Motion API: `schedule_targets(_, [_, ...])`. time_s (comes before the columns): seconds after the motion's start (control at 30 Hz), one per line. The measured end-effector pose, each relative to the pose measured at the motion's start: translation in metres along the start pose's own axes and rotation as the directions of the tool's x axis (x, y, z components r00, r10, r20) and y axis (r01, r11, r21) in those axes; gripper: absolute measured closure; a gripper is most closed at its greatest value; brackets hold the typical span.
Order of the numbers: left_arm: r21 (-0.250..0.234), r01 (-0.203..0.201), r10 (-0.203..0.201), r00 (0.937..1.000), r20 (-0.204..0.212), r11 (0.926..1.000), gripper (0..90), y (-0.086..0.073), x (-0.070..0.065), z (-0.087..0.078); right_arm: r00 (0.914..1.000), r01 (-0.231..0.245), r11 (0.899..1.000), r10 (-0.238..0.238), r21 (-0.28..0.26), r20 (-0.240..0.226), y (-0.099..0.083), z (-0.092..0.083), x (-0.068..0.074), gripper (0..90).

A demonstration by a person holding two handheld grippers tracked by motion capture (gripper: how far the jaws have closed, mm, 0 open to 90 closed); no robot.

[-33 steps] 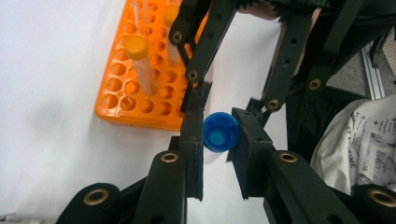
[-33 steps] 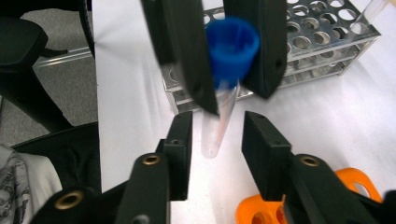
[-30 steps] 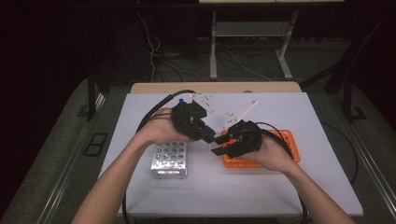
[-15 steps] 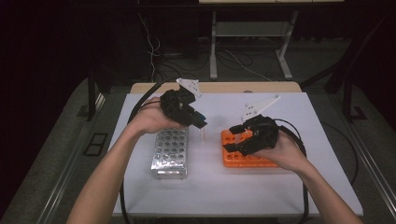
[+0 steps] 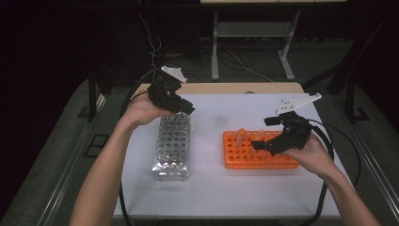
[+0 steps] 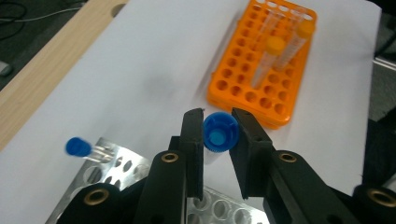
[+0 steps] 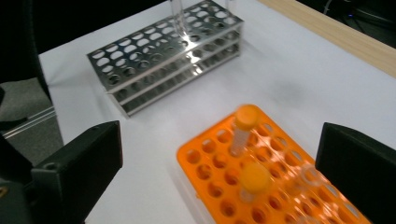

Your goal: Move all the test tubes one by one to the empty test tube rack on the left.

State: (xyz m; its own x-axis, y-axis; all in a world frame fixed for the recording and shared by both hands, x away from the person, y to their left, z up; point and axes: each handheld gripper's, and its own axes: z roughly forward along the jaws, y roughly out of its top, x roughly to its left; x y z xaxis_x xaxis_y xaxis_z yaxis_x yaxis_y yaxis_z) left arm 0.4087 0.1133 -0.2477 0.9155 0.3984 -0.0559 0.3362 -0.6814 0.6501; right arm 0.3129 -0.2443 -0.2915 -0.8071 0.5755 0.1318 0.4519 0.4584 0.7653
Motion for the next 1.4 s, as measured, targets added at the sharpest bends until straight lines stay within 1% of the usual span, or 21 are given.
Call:
schedule_targets(0.1, [-0.015,0.026,-0.026,0.9995,-0.015,0.9996,74.3,-0.002,0.007,0.001,0.9998,-0.017,1.0,0.017,0.001,0.014,-0.006,-0.007,-0.006,0.3])
schedule_targets(0.17, [-0.021,0.037,-0.037,0.999,-0.023,0.9991,74.3,-0.003,0.012,0.002,0.9994,-0.027,1.0,0.027,0.002,0.023,-0.011,-0.01,-0.01,0.3])
schedule_targets(0.2, [-0.031,0.05,-0.051,0.9983,-0.027,0.9983,74.3,-0.003,0.014,0.002,0.9992,-0.03,1.0,0.03,0.003,0.026,-0.013,-0.012,-0.012,0.3])
schedule_targets(0.23, [-0.03,0.049,-0.05,0.9983,-0.029,0.9983,74.4,-0.003,0.016,0.003,0.9989,-0.037,0.999,0.037,0.004,0.029,-0.015,-0.013,-0.013,0.3])
schedule_targets(0.27, [-0.033,0.056,-0.057,0.9977,-0.035,0.9979,74.4,-0.003,0.018,0.003,0.9986,-0.043,0.999,0.043,0.005,0.031,-0.018,-0.015,-0.014,0.3])
schedule_targets(0.33, [-0.036,0.071,-0.072,0.9963,-0.047,0.9968,74.4,-0.004,0.023,0.005,0.9982,-0.048,0.999,0.048,0.007,0.037,-0.022,-0.017,-0.016,0.3])
schedule_targets(0.4, [-0.028,0.085,-0.087,0.9938,-0.069,0.996,74.4,-0.005,0.027,0.007,0.9976,-0.057,0.998,0.056,0.007,0.041,-0.027,-0.019,-0.019,0.3])
schedule_targets(0.47, [-0.03,0.098,-0.1,0.9919,-0.078,0.9947,74.4,-0.007,0.032,0.01,0.997,-0.063,0.998,0.063,0.002,0.045,-0.032,-0.021,-0.021,0.3])
schedule_targets(0.5, [-0.025,0.099,-0.101,0.9913,-0.085,0.9948,74.5,-0.008,0.034,0.01,0.9968,-0.066,0.998,0.065,0.001,0.046,-0.034,-0.022,-0.022,0.3])
schedule_targets(0.53, [-0.031,0.107,-0.109,0.99,-0.09,0.9938,74.5,-0.009,0.036,0.011,0.9963,-0.071,0.997,0.071,0.001,0.049,-0.037,-0.023,-0.023,0.3])
schedule_targets(0.6, [-0.034,0.117,-0.119,0.9885,-0.093,0.9926,74.5,-0.01,0.04,0.013,0.9954,-0.079,0.997,0.079,-0.002,0.053,-0.041,-0.025,-0.024,0.3])
schedule_targets(0.67, [-0.051,0.131,-0.135,0.9872,-0.085,0.9901,74.4,-0.012,0.043,0.014,0.9948,-0.084,0.996,0.084,-0.002,0.057,-0.045,-0.026,-0.026,0.3])
schedule_targets(0.73, [-0.048,0.132,-0.136,0.9868,-0.088,0.9901,74.4,-0.014,0.046,0.017,0.994,-0.092,0.996,0.092,0.001,0.06,-0.049,-0.026,-0.027,0.3])
schedule_targets(1.0, [-0.035,0.159,-0.163,0.9793,-0.121,0.9866,74.4,-0.022,0.056,0.029,0.9922,-0.112,0.994,0.111,0.009,0.057,-0.061,-0.021,-0.03,0.4])
schedule_targets(1.17, [-0.044,0.17,-0.175,0.9741,-0.143,0.9845,74.4,-0.024,0.06,0.03,0.9911,-0.121,0.993,0.12,0.008,0.057,-0.066,-0.022,-0.032,0.3])
schedule_targets(1.2, [-0.039,0.17,-0.174,0.9733,-0.15,0.9847,74.4,-0.025,0.061,0.03,0.9911,-0.121,0.993,0.12,0.008,0.057,-0.067,-0.022,-0.033,0.3])
schedule_targets(1.27, [-0.04,0.175,-0.179,0.9723,-0.15,0.9838,74.5,-0.026,0.062,0.032,0.9907,-0.124,0.992,0.123,0.009,0.057,-0.069,-0.022,-0.033,0.4])
schedule_targets(1.33, [-0.031,0.177,-0.18,0.9712,-0.156,0.9837,74.4,-0.027,0.062,0.034,0.9903,-0.127,0.992,0.127,0.007,0.058,-0.071,-0.022,-0.034,0.4])
schedule_targets(1.4, [-0.025,0.174,-0.176,0.9722,-0.154,0.9844,74.4,-0.029,0.064,0.037,0.9901,-0.128,0.992,0.128,0.005,0.058,-0.073,-0.022,-0.035,0.3])
